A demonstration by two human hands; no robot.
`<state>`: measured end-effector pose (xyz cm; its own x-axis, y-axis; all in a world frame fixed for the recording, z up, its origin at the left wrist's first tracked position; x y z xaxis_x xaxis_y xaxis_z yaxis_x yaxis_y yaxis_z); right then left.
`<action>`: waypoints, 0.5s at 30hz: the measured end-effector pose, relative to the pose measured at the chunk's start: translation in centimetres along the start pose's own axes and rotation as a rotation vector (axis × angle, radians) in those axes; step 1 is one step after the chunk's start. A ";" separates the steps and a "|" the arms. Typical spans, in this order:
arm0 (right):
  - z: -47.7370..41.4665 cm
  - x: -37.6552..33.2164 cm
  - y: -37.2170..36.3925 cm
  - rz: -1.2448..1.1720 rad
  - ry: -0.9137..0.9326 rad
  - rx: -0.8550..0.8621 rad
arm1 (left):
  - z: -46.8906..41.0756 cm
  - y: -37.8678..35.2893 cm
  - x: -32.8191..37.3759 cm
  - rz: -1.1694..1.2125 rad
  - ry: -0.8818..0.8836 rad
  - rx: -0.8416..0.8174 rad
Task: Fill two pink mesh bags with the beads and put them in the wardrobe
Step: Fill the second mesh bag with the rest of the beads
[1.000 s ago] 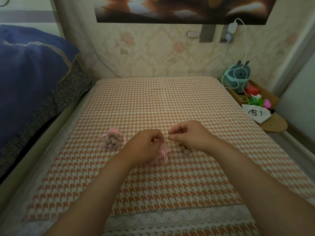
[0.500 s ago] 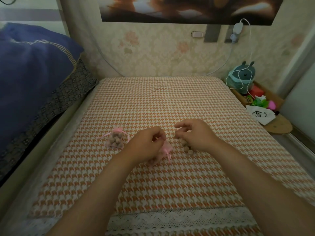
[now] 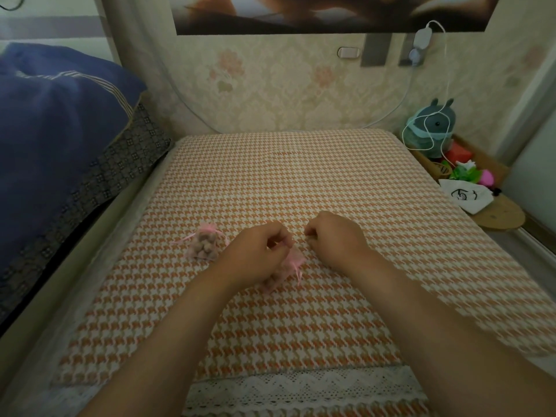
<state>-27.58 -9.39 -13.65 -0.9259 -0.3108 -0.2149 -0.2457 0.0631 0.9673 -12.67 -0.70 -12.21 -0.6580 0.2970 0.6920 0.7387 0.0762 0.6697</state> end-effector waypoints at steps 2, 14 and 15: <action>0.0 -0.3 0.0 0.022 0.014 0.023 | 0.1 0.1 -0.1 0.005 -0.004 0.000; 1.7 -0.5 2.7 -0.826 -0.162 -0.282 | -0.1 0.5 0.2 -0.001 0.010 -0.004; 2.0 -0.6 2.7 -0.825 -0.153 -0.302 | -0.1 0.5 0.2 -0.001 0.009 -0.003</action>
<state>-28.21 -7.15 -11.16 -0.5211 -0.0153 -0.8534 -0.7848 -0.3844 0.4861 -12.47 -0.69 -11.66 -0.6603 0.2879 0.6936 0.7374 0.0740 0.6713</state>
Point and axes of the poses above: each hand's wrist, its own z-axis away from the middle knuckle, its own y-axis out of the back of the hand, x = y × z, the point moved 5 cm from there along -z, towards the middle knuckle, and after that the axes turned 11 degrees about -y, right-handed, at the moved point
